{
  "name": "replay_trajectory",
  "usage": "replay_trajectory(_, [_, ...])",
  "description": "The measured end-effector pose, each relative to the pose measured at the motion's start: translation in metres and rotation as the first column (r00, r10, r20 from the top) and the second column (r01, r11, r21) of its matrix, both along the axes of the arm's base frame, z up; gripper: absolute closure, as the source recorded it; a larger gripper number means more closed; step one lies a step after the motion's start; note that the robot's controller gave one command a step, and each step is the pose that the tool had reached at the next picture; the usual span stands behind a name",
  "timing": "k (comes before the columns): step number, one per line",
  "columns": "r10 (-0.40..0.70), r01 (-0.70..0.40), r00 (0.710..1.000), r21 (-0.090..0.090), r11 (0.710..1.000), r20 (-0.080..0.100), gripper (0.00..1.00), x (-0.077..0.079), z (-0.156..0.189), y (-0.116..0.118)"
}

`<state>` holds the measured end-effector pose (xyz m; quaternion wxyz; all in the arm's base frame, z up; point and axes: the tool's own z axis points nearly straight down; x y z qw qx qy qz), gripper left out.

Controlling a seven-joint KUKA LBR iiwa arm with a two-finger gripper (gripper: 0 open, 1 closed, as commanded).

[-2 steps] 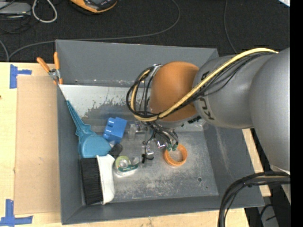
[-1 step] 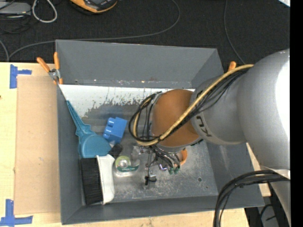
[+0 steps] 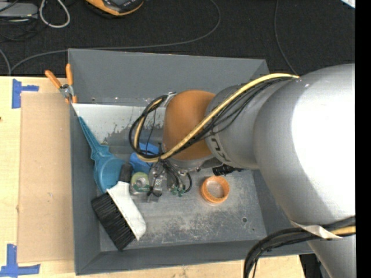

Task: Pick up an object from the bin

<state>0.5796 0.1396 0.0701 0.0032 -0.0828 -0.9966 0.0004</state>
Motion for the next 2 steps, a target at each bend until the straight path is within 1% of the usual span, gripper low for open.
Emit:
replay_trajectory(1, [0.001, -0.001, 1.0, 0.0, 1.0, 0.0, 1.0, 0.0, 0.0, 0.0])
replay_trajectory(2, [0.017, -0.017, 1.0, 0.001, 1.0, -0.004, 1.0, 0.001, 0.0, -0.012])
